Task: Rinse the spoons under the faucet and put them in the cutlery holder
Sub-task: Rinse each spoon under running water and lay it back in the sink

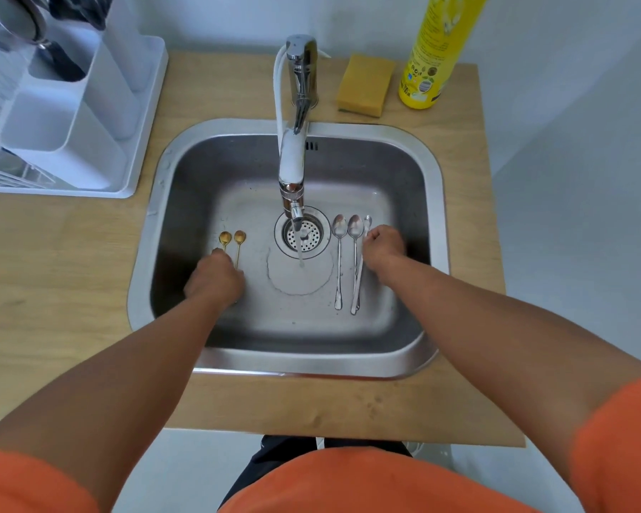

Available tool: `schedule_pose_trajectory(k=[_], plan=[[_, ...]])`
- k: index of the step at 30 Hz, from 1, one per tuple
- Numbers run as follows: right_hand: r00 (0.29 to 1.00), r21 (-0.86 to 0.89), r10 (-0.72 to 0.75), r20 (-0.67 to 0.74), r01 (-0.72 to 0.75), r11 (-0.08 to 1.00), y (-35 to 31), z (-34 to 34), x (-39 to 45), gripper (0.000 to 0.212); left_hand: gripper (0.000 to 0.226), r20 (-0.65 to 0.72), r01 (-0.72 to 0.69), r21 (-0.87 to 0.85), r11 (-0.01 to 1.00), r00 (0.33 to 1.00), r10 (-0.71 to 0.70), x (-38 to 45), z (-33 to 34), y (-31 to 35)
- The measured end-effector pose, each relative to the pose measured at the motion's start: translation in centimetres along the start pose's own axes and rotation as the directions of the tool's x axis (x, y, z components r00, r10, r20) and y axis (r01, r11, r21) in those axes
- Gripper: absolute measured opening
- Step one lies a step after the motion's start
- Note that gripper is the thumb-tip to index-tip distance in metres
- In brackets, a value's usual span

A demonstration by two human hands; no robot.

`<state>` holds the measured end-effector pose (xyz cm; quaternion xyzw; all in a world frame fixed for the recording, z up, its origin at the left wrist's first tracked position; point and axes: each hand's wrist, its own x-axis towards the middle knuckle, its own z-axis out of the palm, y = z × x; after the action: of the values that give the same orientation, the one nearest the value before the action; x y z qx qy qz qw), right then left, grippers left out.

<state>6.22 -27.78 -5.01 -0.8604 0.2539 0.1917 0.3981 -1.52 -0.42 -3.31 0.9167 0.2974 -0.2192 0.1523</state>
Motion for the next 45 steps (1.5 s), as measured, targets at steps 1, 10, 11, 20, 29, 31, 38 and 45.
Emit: schedule_pose_trajectory(k=[1,10,11,20,29,31,38,45], plan=[[1.000,-0.017,-0.001,0.002,0.001,1.000,-0.2,-0.1,0.2,0.028,0.032,0.004,0.004,0.024,1.000,1.000,-0.004,0.1,0.1,0.0],[0.997,-0.155,0.058,0.052,-0.049,0.987,-1.1,-0.4,1.5,0.013,0.032,0.018,0.022,0.078,0.997,1.000,-0.023,0.7,0.7,-0.1],[0.996,-0.167,0.070,0.058,-0.059,0.984,-1.1,-0.5,1.5,0.015,0.031,0.015,0.024,0.078,0.997,1.000,-0.025,0.7,0.8,-0.2],[0.997,-0.253,0.080,0.013,-0.074,0.965,-0.9,-0.2,1.0,0.018,0.021,-0.015,0.048,0.146,0.988,0.999,-0.047,0.6,1.1,0.2],[0.991,-0.154,0.130,0.021,-0.125,0.980,-0.6,0.6,0.7,0.013,0.021,0.038,0.031,0.161,0.986,0.999,-0.037,0.0,1.1,0.7],[0.989,-0.126,0.145,0.012,-0.142,0.982,-0.5,0.8,0.7,0.008,0.020,0.041,0.028,0.162,0.986,0.999,-0.035,-0.2,1.0,0.8],[0.979,-0.035,0.191,0.069,-0.189,0.981,-0.3,1.2,1.1,0.014,0.024,0.049,0.037,0.151,0.988,0.998,-0.045,-0.4,1.1,1.1],[0.990,-0.174,0.078,0.121,-0.057,0.983,-0.6,0.2,1.9,0.014,0.020,0.081,0.064,0.038,0.997,0.994,-0.067,-0.6,0.9,1.7]])
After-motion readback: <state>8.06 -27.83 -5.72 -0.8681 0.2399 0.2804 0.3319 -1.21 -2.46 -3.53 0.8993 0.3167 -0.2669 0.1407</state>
